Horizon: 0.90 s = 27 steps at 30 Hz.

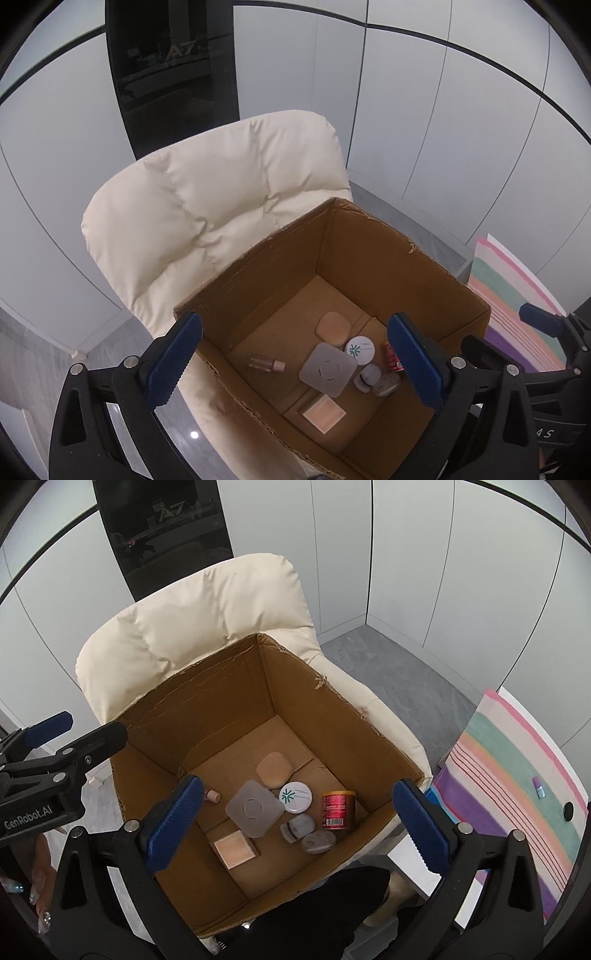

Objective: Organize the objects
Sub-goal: 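Withdraw both tools from the box back toward the striped cloth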

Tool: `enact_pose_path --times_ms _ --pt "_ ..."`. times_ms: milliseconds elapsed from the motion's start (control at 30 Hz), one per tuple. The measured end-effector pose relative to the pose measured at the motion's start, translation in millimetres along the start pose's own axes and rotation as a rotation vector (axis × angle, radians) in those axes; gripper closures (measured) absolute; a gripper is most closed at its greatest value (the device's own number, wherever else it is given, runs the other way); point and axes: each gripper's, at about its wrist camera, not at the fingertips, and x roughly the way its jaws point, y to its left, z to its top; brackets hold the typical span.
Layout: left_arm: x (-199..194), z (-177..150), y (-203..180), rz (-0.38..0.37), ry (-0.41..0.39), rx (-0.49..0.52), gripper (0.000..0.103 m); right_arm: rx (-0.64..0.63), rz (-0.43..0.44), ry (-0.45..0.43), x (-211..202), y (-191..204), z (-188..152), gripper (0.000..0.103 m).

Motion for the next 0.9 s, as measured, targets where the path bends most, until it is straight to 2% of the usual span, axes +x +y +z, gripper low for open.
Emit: enact_pose_path --times_ms 267,400,600,733,900 --pt "-4 -2 0 0.01 0.018 0.017 0.002 0.021 -0.02 -0.002 -13 -8 -5 0.0" --pt "-11 -7 1 0.057 0.026 0.037 0.002 0.029 -0.035 -0.006 -25 -10 -8 0.0" --pt "-36 -22 1 -0.023 0.045 0.032 0.002 0.053 -0.064 -0.002 -54 -11 -26 0.0" --pt "-50 -48 -4 -0.053 0.054 0.032 0.002 0.056 -0.078 0.009 -70 -6 -54 0.0" --pt "-59 -68 -15 -0.038 0.042 0.038 0.002 0.058 -0.064 0.021 -83 -4 -83 0.0"
